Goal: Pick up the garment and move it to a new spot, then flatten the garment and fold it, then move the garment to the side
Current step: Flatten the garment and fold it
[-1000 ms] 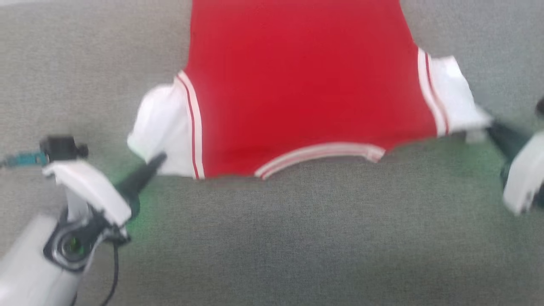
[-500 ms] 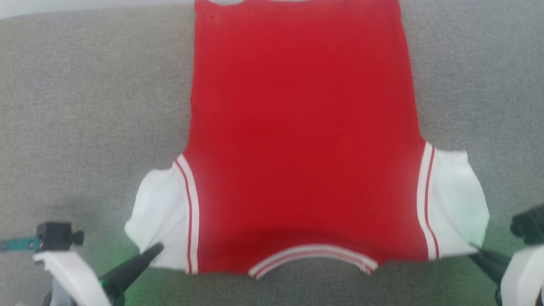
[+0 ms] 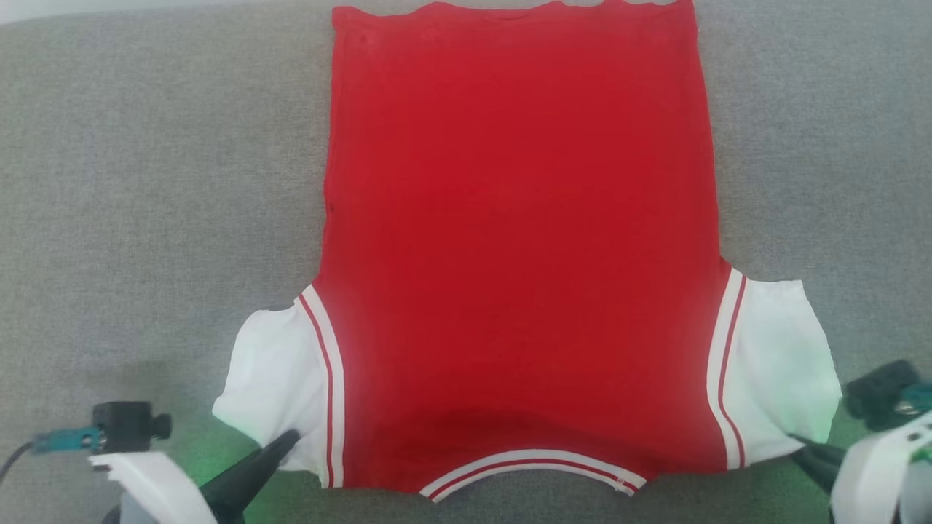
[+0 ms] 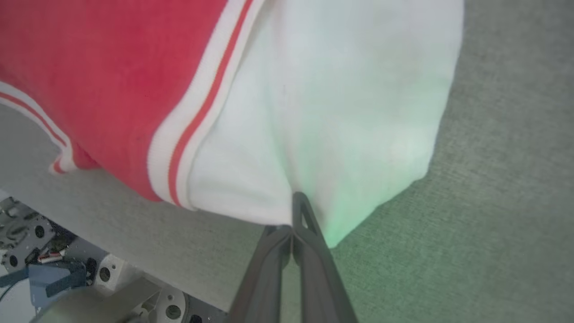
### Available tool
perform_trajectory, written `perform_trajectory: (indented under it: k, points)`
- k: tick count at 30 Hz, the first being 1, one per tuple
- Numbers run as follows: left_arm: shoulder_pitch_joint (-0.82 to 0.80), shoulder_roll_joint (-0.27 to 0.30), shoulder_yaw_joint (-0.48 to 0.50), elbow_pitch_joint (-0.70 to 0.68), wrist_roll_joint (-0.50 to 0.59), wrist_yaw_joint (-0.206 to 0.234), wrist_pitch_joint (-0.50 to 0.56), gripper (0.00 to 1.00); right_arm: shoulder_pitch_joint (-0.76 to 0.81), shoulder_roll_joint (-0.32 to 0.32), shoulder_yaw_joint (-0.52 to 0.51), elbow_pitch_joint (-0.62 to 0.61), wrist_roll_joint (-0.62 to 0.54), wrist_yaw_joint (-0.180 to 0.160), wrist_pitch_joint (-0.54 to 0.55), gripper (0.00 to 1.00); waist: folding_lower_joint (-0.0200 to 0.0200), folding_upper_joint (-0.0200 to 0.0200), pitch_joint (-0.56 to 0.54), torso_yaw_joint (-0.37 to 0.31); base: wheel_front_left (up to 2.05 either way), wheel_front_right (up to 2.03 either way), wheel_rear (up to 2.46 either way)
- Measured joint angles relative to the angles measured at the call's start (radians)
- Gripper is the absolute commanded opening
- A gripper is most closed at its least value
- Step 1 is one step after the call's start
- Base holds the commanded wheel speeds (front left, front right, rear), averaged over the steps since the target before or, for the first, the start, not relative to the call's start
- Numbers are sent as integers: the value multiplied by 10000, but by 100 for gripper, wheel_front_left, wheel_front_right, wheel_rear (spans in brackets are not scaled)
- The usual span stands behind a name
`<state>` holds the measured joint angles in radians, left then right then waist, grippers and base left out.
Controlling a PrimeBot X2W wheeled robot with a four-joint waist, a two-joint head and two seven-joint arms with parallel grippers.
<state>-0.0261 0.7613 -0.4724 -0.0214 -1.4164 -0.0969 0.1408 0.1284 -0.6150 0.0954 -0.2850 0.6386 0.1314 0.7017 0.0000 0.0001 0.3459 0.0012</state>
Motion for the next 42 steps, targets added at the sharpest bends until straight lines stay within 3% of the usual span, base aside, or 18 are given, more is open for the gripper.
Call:
perform_trajectory:
  k: [8,14,15,17,18,23,29,32,36,42]
  points:
    - [-1020,-851,-562,1590,387,-232,201,0,-1034,-506,1425,1538,-347,4,-477,0,0,0,75,32,0,0,0]
    - [-1406,-999,-746,2270,466,-407,211,0,-1568,-616,2038,2031,-453,17,-888,0,0,1,201,-31,0,0,0]
    - [-1421,-1003,-757,2320,466,-430,190,0,-1627,-631,2128,2075,-451,17,-949,6,0,1,215,-53,0,0,0]
    - [-1426,-999,-755,2357,458,-449,102,0,-1729,-667,2247,2100,-424,19,-1005,95,0,1,238,-113,0,0,0]
    - [-1426,-995,-750,2355,447,-453,67,0,-1752,-704,2268,2067,-408,19,-1032,100,0,1,246,-140,0,0,0]
    - [-1362,-897,-746,2061,439,-456,-272,0,-1649,-882,1689,1246,184,50,-748,100,-1,1,310,-172,0,0,0]
    - [-1390,-867,-836,1557,529,-424,-612,0,-1393,-1496,-608,-895,1338,-8,477,100,0,0,579,76,0,0,0]
    - [-1545,-930,-978,1356,623,-397,-727,0,-2168,-1804,-1607,-1310,1567,-8,1103,100,0,0,780,273,0,0,0]
    - [-1979,-1057,-1212,1147,744,-393,-784,0,-4469,-1831,-1923,-581,1582,-8,1616,100,-1,0,1166,591,0,0,0]
    - [-2845,-1352,-1664,947,972,-385,-815,0,-8543,-1267,-792,2234,470,-8,2744,100,0,1,1889,1245,0,0,0]
